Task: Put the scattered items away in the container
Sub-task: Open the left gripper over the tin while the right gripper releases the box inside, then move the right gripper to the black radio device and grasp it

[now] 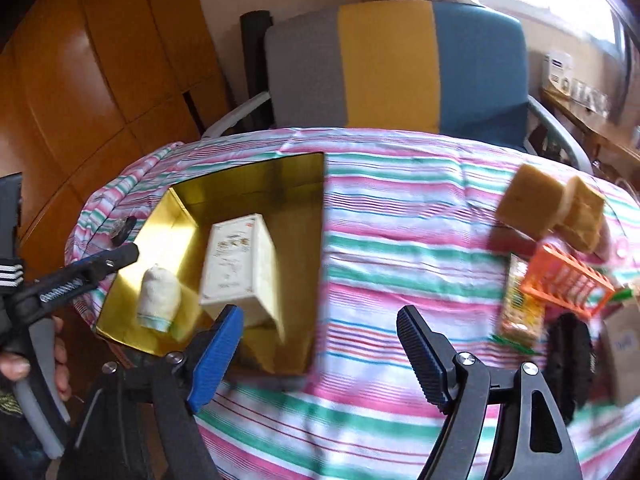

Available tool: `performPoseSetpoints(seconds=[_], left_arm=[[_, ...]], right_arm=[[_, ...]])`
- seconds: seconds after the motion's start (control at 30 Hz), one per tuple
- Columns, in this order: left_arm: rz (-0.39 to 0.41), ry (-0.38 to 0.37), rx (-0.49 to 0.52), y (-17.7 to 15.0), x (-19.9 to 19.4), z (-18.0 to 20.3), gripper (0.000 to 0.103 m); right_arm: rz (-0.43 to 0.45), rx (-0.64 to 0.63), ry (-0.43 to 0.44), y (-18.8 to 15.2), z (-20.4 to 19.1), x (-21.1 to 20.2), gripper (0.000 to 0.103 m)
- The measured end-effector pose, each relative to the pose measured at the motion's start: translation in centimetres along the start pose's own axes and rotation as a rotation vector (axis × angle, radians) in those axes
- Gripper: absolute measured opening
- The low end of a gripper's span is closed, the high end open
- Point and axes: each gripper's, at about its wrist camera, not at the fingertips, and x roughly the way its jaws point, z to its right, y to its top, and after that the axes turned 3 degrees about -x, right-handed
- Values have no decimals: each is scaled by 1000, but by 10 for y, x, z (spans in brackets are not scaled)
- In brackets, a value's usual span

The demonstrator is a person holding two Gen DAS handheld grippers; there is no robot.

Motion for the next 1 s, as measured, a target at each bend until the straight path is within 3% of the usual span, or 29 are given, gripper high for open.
performPoseSetpoints(seconds=[0.23,0.43,0.73,1.0], left_arm=[[-80,-199,184,-36,9,84,69],[-203,-306,350,-80,27,148,69],[-306,-333,431,-115,37,174,69],[-348,-349,403,-120,56,171,69]], right_arm=[[-11,197,-114,-41,97,-35,84],[8,339,-160,-72,167,-67,88],[-16,339,-118,-69,189,-34,88],[34,230,-118,-22,184,-21,92]])
